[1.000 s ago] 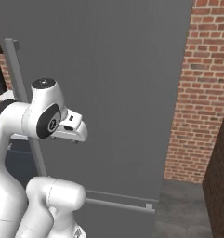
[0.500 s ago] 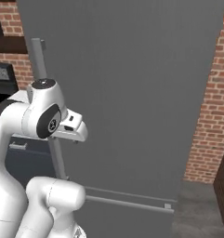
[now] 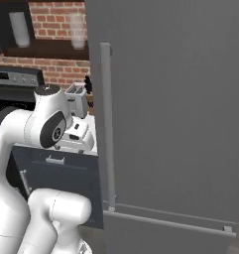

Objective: Grab a lemon wedge from the fridge and one ice cube from the ice bowl, and put them in the glass of lemonade.

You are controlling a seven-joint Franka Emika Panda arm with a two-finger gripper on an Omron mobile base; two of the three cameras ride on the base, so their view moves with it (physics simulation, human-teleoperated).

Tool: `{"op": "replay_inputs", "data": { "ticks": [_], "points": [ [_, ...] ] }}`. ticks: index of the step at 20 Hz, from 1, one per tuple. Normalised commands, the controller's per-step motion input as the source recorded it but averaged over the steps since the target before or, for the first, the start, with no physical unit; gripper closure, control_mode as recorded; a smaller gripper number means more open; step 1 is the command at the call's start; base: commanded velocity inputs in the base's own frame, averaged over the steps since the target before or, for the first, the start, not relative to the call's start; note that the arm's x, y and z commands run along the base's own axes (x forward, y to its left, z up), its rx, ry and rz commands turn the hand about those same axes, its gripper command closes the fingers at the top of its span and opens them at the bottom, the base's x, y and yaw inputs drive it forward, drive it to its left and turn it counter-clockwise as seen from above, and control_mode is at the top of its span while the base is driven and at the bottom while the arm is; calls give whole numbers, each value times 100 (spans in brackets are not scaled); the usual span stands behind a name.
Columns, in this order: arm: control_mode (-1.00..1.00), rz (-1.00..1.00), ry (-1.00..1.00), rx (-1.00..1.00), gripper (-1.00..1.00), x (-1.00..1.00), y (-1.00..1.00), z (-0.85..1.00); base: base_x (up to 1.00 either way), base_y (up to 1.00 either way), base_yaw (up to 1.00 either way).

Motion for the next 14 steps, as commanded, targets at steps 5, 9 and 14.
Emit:
{"op": "replay_inputs", "data": {
  "ticks": [5,9,14],
  "points": [
    [100,0,0,0,-100,0,0,0,18,86,6],
    [100,0,0,0,-100,0,0,0,46,66,0],
    [100,0,0,0,-100,0,0,0,68,17,-6]
  ]
}}
